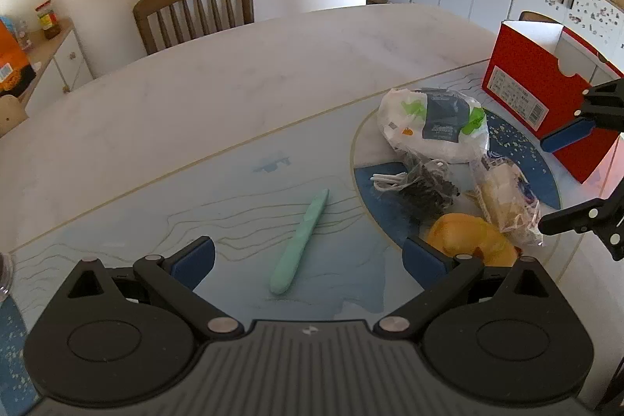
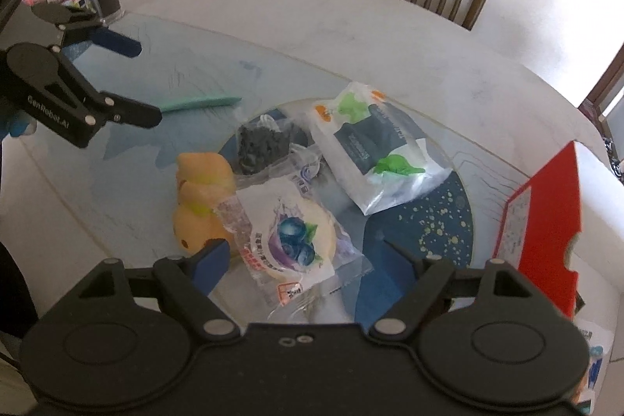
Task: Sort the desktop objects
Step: 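Move both open tools back toward the snack pile on the mat, then grasp the mint-green stick with the left tool while the right tool grasps the blueberry bread bag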
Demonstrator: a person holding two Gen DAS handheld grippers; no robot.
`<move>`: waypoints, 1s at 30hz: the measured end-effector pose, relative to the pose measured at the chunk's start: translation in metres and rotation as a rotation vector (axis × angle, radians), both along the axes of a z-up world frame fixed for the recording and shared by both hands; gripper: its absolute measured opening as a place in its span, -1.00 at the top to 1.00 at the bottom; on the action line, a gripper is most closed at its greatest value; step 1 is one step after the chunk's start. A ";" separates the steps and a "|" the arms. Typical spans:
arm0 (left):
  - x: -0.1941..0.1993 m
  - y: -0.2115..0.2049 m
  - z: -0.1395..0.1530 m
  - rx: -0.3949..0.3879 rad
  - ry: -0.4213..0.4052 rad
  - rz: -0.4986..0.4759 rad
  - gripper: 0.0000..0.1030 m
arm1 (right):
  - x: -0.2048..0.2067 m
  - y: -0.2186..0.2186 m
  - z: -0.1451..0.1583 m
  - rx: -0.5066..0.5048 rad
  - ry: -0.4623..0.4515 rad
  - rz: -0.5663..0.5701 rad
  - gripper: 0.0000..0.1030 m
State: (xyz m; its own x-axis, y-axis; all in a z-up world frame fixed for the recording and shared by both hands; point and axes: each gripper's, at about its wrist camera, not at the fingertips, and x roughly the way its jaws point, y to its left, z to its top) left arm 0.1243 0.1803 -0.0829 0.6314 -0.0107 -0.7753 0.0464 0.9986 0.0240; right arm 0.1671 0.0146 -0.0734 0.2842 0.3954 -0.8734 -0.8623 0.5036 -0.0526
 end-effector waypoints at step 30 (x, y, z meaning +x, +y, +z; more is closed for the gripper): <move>0.032 0.024 -0.044 -0.044 0.014 -0.010 -0.75 | 0.014 0.019 -0.031 -0.093 0.002 0.152 -0.17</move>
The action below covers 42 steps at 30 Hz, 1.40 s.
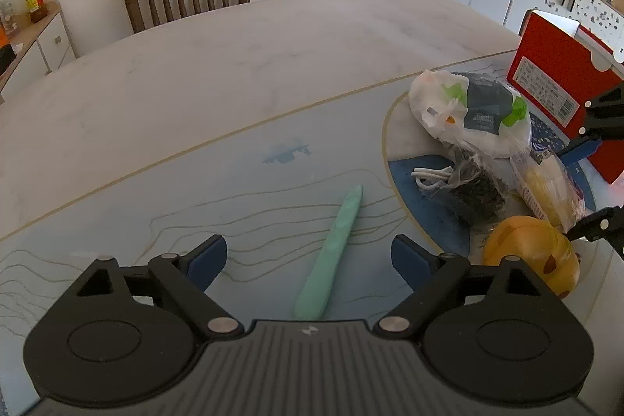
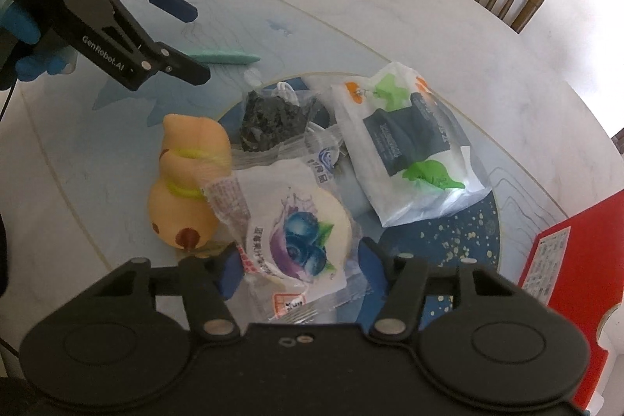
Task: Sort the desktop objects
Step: 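Grasp the mint-green stick with the left tool while the right tool grasps the blueberry bread bag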
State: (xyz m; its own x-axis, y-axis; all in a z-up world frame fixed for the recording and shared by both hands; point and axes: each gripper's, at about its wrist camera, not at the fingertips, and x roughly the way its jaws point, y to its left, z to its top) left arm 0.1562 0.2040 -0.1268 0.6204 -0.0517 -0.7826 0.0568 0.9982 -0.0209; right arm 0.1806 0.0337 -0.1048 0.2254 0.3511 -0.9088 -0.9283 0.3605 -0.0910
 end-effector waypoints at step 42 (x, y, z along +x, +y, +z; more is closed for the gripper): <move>-0.033 -0.027 0.029 -0.017 -0.063 -0.067 0.81 | -0.017 -0.043 0.046 0.068 -0.023 -0.112 0.02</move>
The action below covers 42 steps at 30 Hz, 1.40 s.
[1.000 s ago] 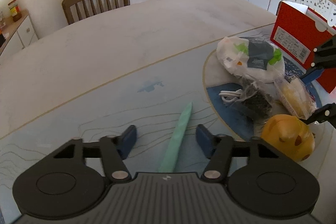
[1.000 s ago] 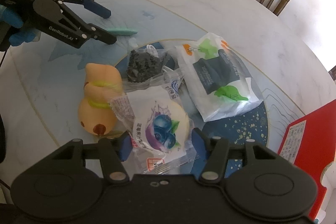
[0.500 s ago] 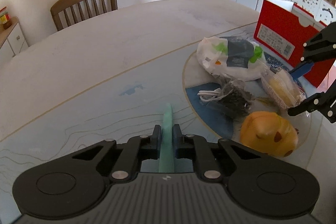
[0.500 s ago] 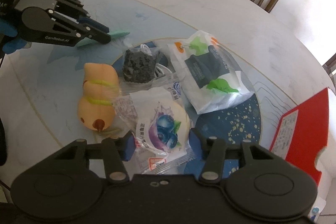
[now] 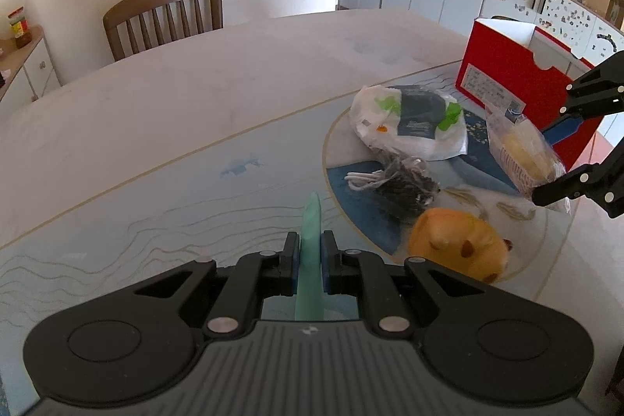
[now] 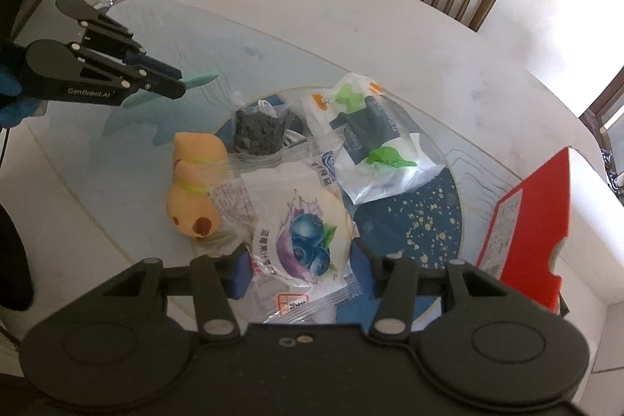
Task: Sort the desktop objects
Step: 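Grasp the mint-green stick with the left tool while the right tool grasps the blueberry bread bag, then lift both held items and carry them over the red shoebox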
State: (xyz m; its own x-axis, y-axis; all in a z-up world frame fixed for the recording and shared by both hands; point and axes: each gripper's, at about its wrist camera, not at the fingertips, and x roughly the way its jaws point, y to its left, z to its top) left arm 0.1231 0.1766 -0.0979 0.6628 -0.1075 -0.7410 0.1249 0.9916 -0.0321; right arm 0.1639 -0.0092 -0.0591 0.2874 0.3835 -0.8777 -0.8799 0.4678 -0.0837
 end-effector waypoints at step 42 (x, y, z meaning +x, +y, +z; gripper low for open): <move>-0.034 -0.083 0.078 -0.044 -0.100 -0.055 0.81 | -0.009 -0.096 0.077 0.103 0.017 -0.035 0.03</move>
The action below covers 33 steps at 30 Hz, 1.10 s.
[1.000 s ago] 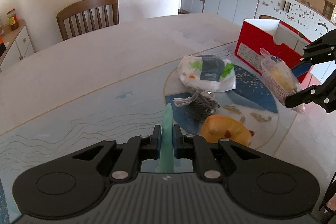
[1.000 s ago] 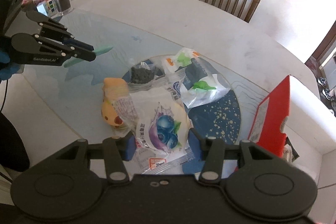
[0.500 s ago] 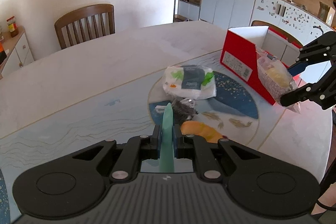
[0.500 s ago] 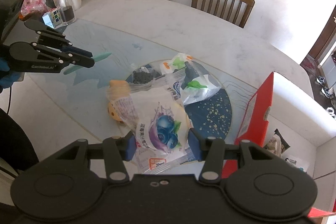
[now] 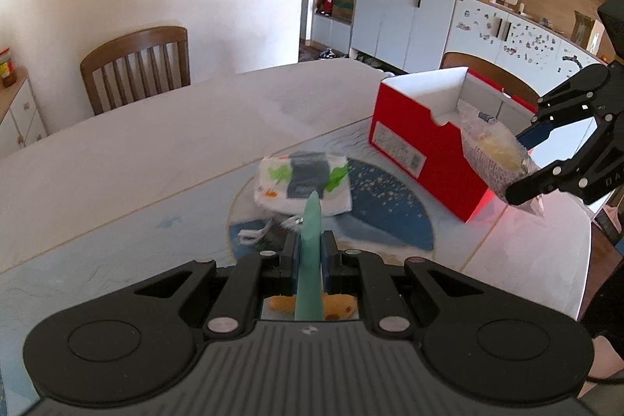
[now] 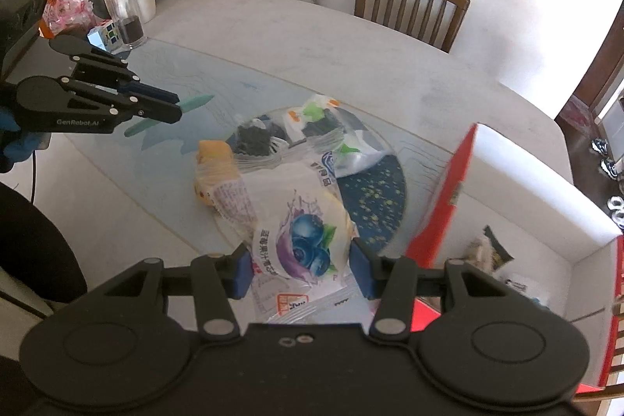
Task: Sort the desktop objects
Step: 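Lift both held items and carry them over the red shoebox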
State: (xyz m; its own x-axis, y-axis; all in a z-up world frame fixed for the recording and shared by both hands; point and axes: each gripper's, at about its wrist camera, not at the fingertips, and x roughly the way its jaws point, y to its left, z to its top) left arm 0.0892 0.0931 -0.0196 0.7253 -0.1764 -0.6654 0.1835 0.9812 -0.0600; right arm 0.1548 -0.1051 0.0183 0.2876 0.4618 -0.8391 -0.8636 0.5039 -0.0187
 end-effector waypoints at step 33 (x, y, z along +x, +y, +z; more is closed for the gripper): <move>0.056 -0.107 0.028 0.027 -0.040 -0.043 0.81 | 0.098 -0.124 0.014 -0.018 -0.082 -0.144 0.03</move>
State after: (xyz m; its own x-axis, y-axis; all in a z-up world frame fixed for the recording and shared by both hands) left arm 0.1450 -0.0140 0.0082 0.7439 -0.1904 -0.6406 0.2272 0.9735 -0.0256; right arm 0.2524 -0.2295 0.0325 0.4174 0.3955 -0.8182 -0.7774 0.6216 -0.0961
